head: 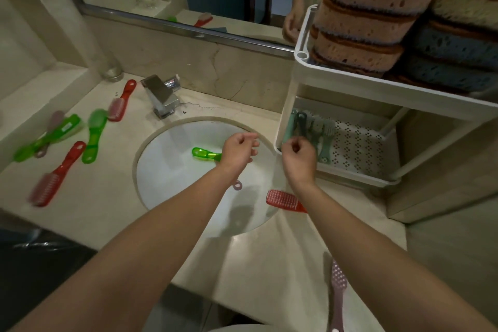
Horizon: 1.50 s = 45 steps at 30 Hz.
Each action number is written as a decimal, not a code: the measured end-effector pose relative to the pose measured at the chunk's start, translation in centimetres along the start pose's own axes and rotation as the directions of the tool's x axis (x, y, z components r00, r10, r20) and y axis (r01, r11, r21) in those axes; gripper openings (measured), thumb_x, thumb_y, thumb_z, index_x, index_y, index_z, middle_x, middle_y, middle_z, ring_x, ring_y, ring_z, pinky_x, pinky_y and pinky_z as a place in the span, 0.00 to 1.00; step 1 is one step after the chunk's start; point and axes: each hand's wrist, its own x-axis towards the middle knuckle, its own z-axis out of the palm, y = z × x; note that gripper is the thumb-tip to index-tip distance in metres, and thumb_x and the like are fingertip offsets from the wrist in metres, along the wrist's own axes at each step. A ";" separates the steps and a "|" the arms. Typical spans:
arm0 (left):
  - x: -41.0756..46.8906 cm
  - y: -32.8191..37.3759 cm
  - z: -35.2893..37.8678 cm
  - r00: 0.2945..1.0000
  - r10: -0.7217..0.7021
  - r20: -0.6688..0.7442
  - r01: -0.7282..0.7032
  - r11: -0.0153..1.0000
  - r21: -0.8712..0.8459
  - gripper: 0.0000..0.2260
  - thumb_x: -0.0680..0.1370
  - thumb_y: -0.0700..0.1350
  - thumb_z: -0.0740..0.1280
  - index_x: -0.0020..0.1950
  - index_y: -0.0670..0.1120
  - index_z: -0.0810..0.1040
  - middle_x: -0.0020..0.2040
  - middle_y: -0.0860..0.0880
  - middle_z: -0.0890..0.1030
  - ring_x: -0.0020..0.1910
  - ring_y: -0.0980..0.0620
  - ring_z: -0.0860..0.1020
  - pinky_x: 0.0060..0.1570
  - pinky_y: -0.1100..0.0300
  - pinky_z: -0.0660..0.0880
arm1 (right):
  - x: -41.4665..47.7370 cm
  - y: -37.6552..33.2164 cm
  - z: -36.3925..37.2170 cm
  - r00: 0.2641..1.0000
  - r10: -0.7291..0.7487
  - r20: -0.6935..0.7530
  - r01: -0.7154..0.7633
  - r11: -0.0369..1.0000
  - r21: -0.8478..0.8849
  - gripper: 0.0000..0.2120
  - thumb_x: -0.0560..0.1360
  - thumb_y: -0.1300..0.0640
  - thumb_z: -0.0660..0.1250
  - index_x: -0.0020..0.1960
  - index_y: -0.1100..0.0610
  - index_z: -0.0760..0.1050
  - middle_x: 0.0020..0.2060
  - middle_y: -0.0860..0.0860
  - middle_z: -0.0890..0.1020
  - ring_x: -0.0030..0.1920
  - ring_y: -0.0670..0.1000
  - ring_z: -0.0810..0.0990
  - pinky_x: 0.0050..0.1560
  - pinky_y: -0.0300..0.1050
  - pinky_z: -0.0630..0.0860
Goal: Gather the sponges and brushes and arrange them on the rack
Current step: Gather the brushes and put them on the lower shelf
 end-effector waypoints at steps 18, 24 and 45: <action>-12.5 -7.8 -20.6 0.791 -0.114 -0.601 -0.028 0.975 -0.221 0.10 0.77 0.35 0.59 0.51 0.44 0.78 0.45 0.45 0.80 0.36 0.55 0.77 0.32 0.69 0.70 | -16.4 -3.6 16.3 0.663 -0.124 0.738 0.203 0.979 -0.018 0.10 0.68 0.56 0.64 0.49 0.53 0.77 0.43 0.48 0.80 0.46 0.52 0.81 0.54 0.56 0.79; -19.6 -11.2 -27.7 0.639 -0.184 -0.747 -0.066 0.954 -0.292 0.09 0.77 0.33 0.60 0.53 0.39 0.78 0.42 0.46 0.78 0.36 0.55 0.75 0.29 0.75 0.69 | -25.4 -4.3 21.5 0.455 -0.144 0.879 0.309 0.951 -0.004 0.07 0.73 0.62 0.65 0.50 0.55 0.77 0.42 0.48 0.79 0.44 0.52 0.79 0.51 0.49 0.78; -51.2 -32.5 -47.8 0.327 -0.484 -0.812 0.082 0.870 -0.486 0.08 0.77 0.38 0.62 0.48 0.50 0.78 0.49 0.46 0.82 0.42 0.53 0.79 0.40 0.63 0.71 | -63.6 4.7 30.5 0.079 0.092 0.993 0.382 0.917 -0.115 0.09 0.72 0.64 0.66 0.52 0.55 0.76 0.43 0.51 0.80 0.44 0.54 0.80 0.50 0.52 0.78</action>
